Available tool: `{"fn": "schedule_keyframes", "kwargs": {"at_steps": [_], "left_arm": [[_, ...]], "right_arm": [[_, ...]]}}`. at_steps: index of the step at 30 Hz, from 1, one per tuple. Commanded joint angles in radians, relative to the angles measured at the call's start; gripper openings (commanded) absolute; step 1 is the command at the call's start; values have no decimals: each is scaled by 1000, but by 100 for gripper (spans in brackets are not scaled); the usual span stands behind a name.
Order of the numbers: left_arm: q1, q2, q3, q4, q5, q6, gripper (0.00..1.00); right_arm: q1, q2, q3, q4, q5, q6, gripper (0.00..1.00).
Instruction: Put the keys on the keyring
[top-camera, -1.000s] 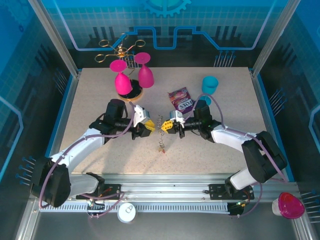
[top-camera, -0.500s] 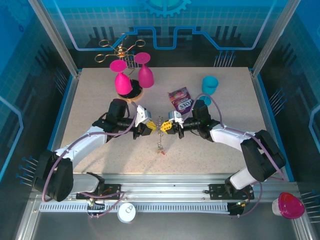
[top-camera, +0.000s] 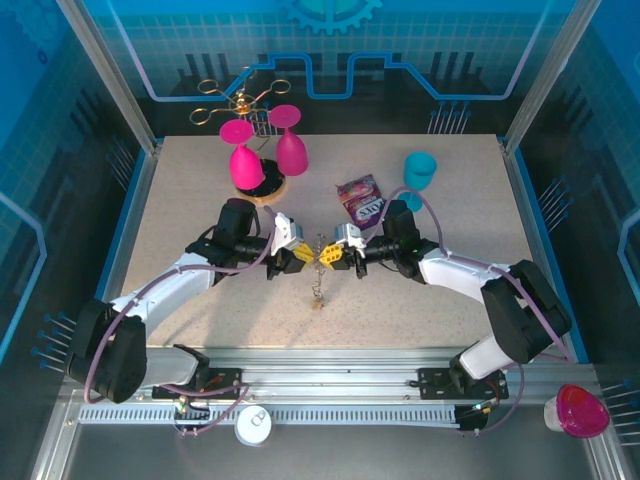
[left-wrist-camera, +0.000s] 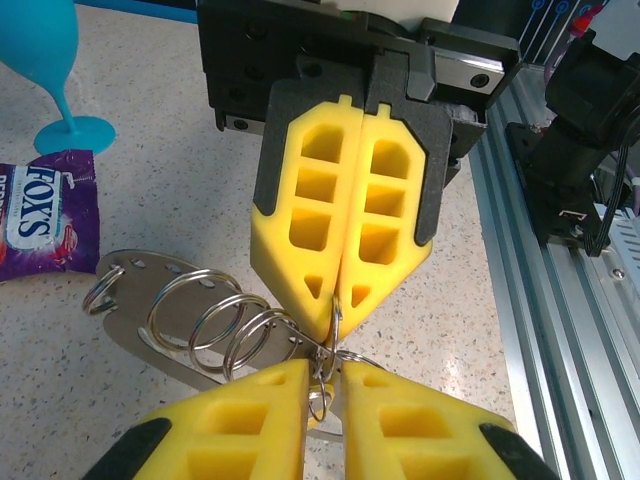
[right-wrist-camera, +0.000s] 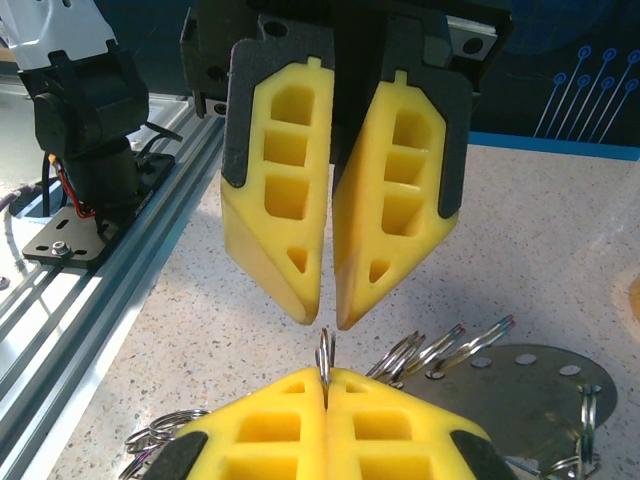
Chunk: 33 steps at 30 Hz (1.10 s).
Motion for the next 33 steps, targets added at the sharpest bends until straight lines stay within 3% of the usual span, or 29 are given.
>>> {"fn": "schedule_keyframes", "kwargs": {"at_steps": [1, 21, 30, 33], "left_arm": [[-7, 14, -14, 12, 15, 42, 16], [-10, 26, 4, 11, 20, 30, 12], [-20, 19, -4, 62, 14, -3, 0], [-25, 13, -9, 80, -5, -32, 0]], "right_arm": [[14, 8, 40, 11, -17, -11, 0], [37, 36, 69, 21, -4, 0, 0], [49, 45, 85, -20, 4, -24, 0], [40, 38, 79, 20, 45, 32, 0]]}}
